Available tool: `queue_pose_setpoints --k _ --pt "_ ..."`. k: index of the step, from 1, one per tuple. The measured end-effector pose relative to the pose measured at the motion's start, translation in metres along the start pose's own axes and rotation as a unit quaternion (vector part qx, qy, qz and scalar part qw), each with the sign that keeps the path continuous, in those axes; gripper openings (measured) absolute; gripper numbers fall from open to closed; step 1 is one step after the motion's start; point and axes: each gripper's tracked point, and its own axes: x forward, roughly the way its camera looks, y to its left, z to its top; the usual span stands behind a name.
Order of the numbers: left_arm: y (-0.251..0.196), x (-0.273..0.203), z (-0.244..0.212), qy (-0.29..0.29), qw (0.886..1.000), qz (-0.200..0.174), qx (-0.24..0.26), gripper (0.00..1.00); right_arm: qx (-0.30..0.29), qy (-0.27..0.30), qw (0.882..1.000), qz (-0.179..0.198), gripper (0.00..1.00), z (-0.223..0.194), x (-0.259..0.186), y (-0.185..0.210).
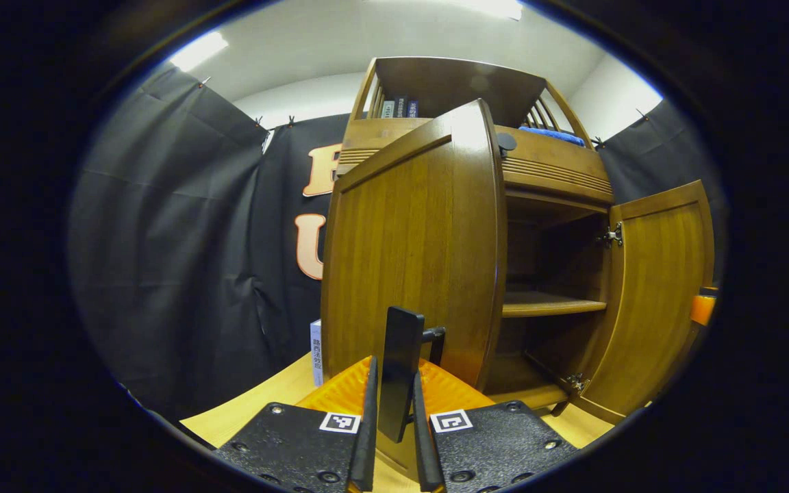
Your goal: Open the right door of the double-door shoe cabinet with the right hand, and open the left door with the left hand.
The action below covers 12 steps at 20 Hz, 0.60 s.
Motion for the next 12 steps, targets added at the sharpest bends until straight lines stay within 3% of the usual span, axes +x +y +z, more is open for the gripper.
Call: queue_pose_setpoints --k 3,7,8,11,12 --pt "0.007 -0.002 0.003 -0.007 0.999 0.031 -0.008 0.23 0.0 0.002 1.0 0.01 0.98 -0.002 0.008 0.005" --pt "0.029 0.002 0.013 -0.028 0.994 0.108 -0.015 0.24 0.003 0.0 1.0 0.03 0.98 -0.001 0.018 0.016" --pt "0.02 -0.001 0.011 -0.027 0.994 0.098 -0.029 0.24 0.005 0.0 0.999 0.034 0.89 -0.003 0.02 0.018" --pt "0.017 -0.001 0.012 -0.029 0.997 0.059 -0.03 0.24 0.007 0.001 0.999 0.044 0.89 -0.004 0.026 0.026" --pt "0.019 0.0 0.012 -0.028 0.998 0.049 -0.03 0.18 0.008 0.001 0.999 0.047 0.89 -0.005 0.027 0.028"
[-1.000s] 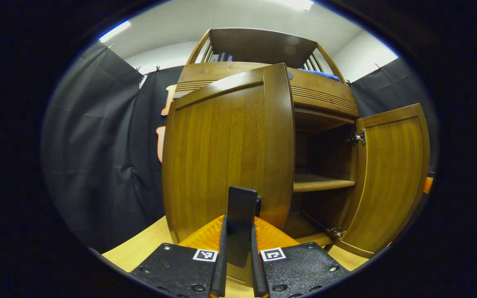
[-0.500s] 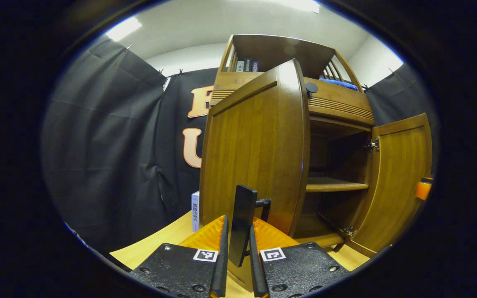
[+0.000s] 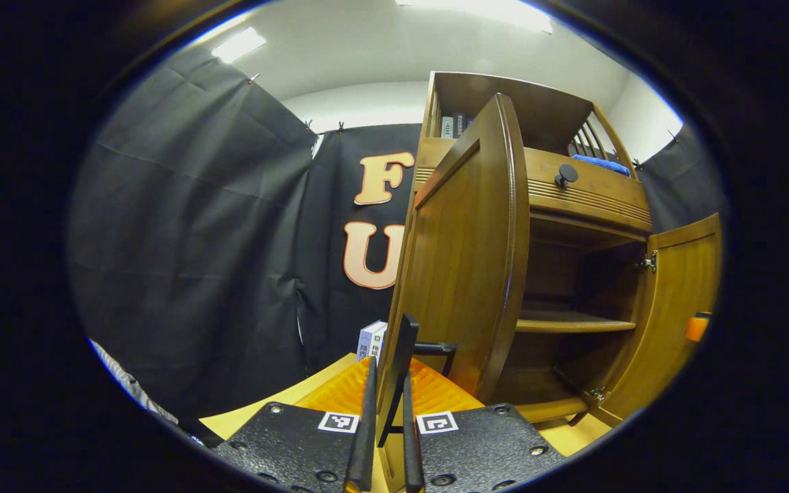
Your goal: Open the right door of the double-door shoe cabinet with the right hand, and open the left door with the left hand.
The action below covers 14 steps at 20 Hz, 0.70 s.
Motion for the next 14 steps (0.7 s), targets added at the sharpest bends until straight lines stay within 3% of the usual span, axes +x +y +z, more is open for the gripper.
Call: queue_pose_setpoints --k 9,10,14 --pt "-0.011 0.0 -0.003 0.022 0.994 -0.104 -0.038 0.18 -0.001 -0.001 1.0 0.002 0.89 0.002 0.007 0.004" --pt "-0.013 -0.001 -0.004 0.022 0.992 -0.115 -0.04 0.18 -0.003 -0.001 1.0 0.001 0.98 0.003 0.007 0.004" --pt "-0.016 0.0 -0.002 0.019 0.987 -0.155 -0.045 0.17 -0.007 0.0 1.0 -0.004 0.98 0.005 0.009 0.008"
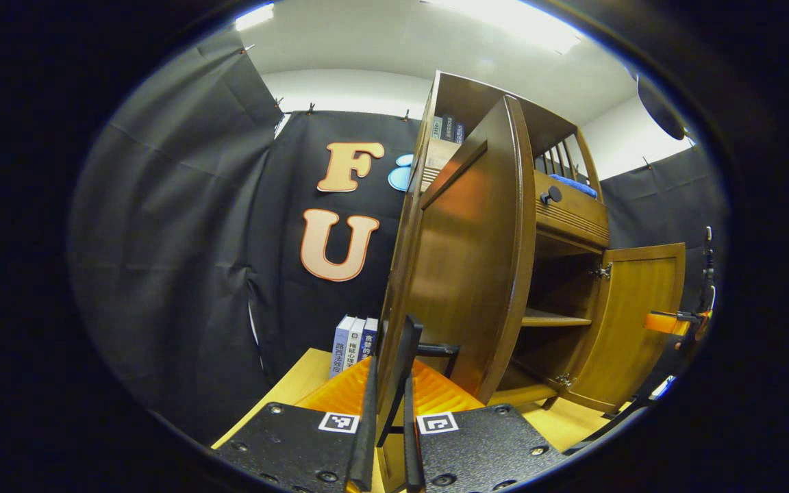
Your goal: Open the right door of the double-door shoe cabinet with the right hand, and open the left door with the left hand.
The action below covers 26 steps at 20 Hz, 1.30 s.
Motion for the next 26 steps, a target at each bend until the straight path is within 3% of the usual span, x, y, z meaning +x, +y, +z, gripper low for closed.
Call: queue_pose_setpoints --k 3,5,7,11,15,16,17,18,20,21,22,24,26 --pt "-0.002 0.0 0.001 0.002 1.0 -0.013 -0.009 0.18 0.001 0.001 1.0 0.005 0.98 0.001 0.005 0.006" --pt "-0.001 -0.004 -0.001 0.017 1.0 -0.019 0.014 0.18 -0.002 0.003 1.0 0.012 0.98 0.004 0.01 0.011" --pt "0.014 -0.014 -0.001 0.024 0.998 -0.016 0.05 0.25 -0.006 0.004 1.0 0.019 0.98 0.003 0.011 0.013" --pt "0.014 -0.017 0.009 0.013 0.998 0.01 0.053 0.06 -0.004 0.005 1.0 0.03 0.98 0.0 0.019 0.017" --pt "0.019 -0.025 0.019 0.013 0.995 0.046 0.087 0.06 -0.006 0.01 0.999 0.043 0.98 -0.005 0.024 0.019" --pt "0.023 -0.024 0.024 0.008 0.994 0.061 0.092 0.06 -0.006 0.01 0.999 0.048 0.89 -0.005 0.025 0.02" --pt "0.018 -0.023 0.026 0.007 0.994 0.061 0.089 0.01 -0.005 0.011 0.999 0.052 0.98 -0.008 0.025 0.021" --pt "0.007 -0.021 0.027 0.0 0.995 0.054 0.083 0.1 -0.003 0.011 0.998 0.057 0.98 -0.009 0.027 0.023" --pt "-0.013 -0.011 0.034 -0.023 0.996 0.034 0.081 0.1 -0.003 0.012 0.998 0.065 0.98 -0.011 0.03 0.024" --pt "-0.018 -0.003 0.033 -0.028 0.996 0.032 0.082 0.1 -0.003 0.012 0.998 0.068 0.89 -0.012 0.031 0.024" --pt "-0.023 0.0 0.033 -0.03 0.996 0.029 0.079 0.1 -0.004 0.012 0.998 0.069 0.98 -0.014 0.032 0.022" --pt "-0.035 0.006 0.031 -0.038 0.997 0.022 0.057 0.1 -0.006 0.013 0.998 0.069 0.98 -0.02 0.031 0.019" --pt "-0.039 0.013 0.023 -0.032 0.998 0.041 0.042 0.1 -0.01 0.023 0.998 0.059 0.97 -0.031 0.033 0.012"
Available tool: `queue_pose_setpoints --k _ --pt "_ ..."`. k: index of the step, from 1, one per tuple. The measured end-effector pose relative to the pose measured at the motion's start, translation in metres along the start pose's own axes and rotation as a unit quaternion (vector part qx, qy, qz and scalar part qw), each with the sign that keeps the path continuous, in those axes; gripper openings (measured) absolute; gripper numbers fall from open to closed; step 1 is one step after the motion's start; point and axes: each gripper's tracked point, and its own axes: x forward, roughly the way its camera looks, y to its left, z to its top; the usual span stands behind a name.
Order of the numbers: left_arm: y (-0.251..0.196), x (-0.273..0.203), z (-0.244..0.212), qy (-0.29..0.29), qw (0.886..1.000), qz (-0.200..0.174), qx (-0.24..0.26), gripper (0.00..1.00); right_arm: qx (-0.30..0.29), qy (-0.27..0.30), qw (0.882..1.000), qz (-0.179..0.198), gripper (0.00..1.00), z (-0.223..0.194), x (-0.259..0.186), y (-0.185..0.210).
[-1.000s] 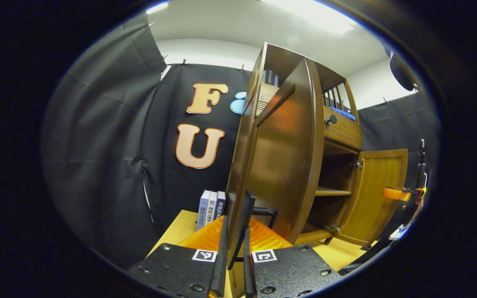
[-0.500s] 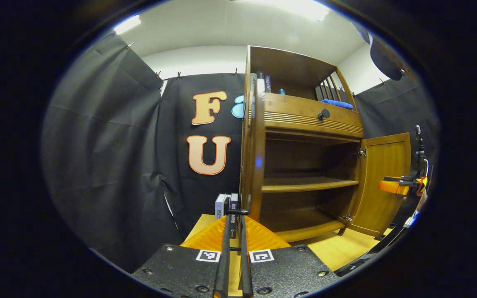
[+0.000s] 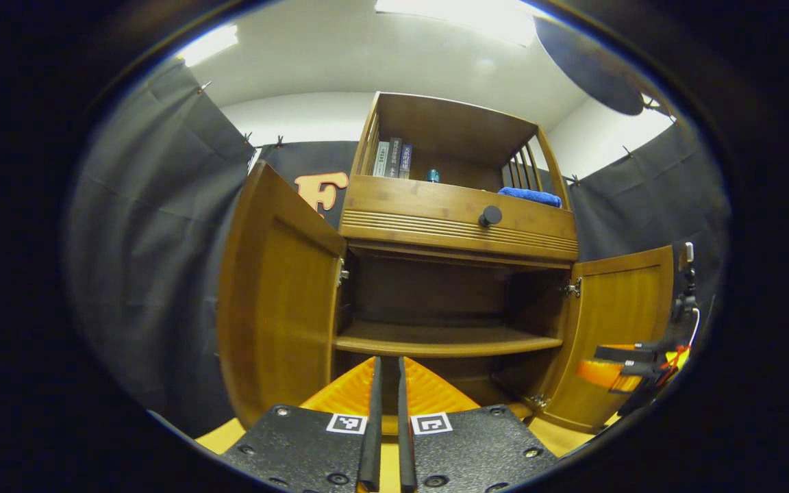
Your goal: Open the right door of the double-door shoe cabinet with the right hand, and open the left door with the left hand.
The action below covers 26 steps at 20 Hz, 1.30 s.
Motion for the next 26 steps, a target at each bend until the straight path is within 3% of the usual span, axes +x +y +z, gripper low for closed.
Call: queue_pose_setpoints --k 1,2,3,4,5,7,8,9,10,18,19,20,23,24,25,26 --pt "0.0 -0.002 -0.005 0.006 1.0 0.01 0.001 0.11 0.002 0.007 1.0 -0.002 0.97 -0.002 0.0 0.001" --pt "0.002 -0.003 -0.008 0.009 1.0 0.02 0.005 0.06 0.003 0.008 1.0 -0.002 0.97 -0.002 -0.001 0.002" --pt "0.0 -0.002 -0.01 0.01 1.0 0.022 0.01 0.19 0.005 0.004 1.0 -0.004 0.89 -0.002 -0.003 0.001" --pt "-0.001 -0.001 -0.01 0.008 1.0 0.022 0.021 0.31 0.007 0.0 1.0 -0.006 0.89 -0.003 -0.006 0.001" --pt "0.0 0.003 -0.01 0.006 0.999 0.023 0.035 0.44 0.008 0.002 1.0 -0.013 0.97 -0.008 -0.011 -0.002" --pt "0.0 0.005 -0.012 0.007 0.998 0.013 0.056 0.69 0.007 0.011 1.0 -0.026 0.97 -0.014 -0.014 -0.008" --pt "-0.002 0.002 -0.012 0.006 0.998 0.006 0.056 0.82 0.007 0.009 1.0 -0.026 0.89 -0.012 -0.015 -0.008" --pt "-0.01 0.006 -0.015 0.007 0.999 -0.001 0.051 0.98 0.008 0.005 1.0 -0.027 0.93 -0.009 -0.014 -0.01" --pt "-0.014 0.005 -0.015 0.006 0.999 -0.004 0.044 0.96 0.01 0.003 1.0 -0.029 0.97 -0.007 -0.013 -0.012" --pt "-0.009 0.008 -0.007 -0.012 0.998 0.014 0.053 0.94 0.021 -0.016 0.999 -0.047 0.97 0.005 -0.01 -0.026" --pt "-0.009 0.007 -0.006 -0.012 0.998 0.016 0.052 0.94 0.022 -0.015 0.999 -0.046 0.89 0.004 -0.009 -0.026" --pt "-0.009 0.007 -0.006 -0.013 0.998 0.019 0.051 0.94 0.022 -0.014 0.999 -0.043 0.97 0.004 -0.008 -0.026" --pt "-0.006 0.007 -0.004 -0.017 0.998 0.028 0.05 0.94 0.025 -0.012 0.999 -0.038 0.97 0.004 -0.008 -0.024" --pt "-0.007 0.007 -0.004 -0.016 0.998 0.026 0.05 0.94 0.024 -0.016 0.999 -0.04 0.89 0.006 -0.009 -0.024" --pt "-0.007 0.007 -0.005 -0.014 0.998 0.025 0.05 0.94 0.022 -0.02 0.999 -0.043 0.97 0.009 -0.009 -0.026" --pt "-0.006 0.005 -0.005 -0.013 0.998 0.026 0.051 0.94 0.02 -0.023 0.999 -0.045 0.89 0.011 -0.01 -0.026"
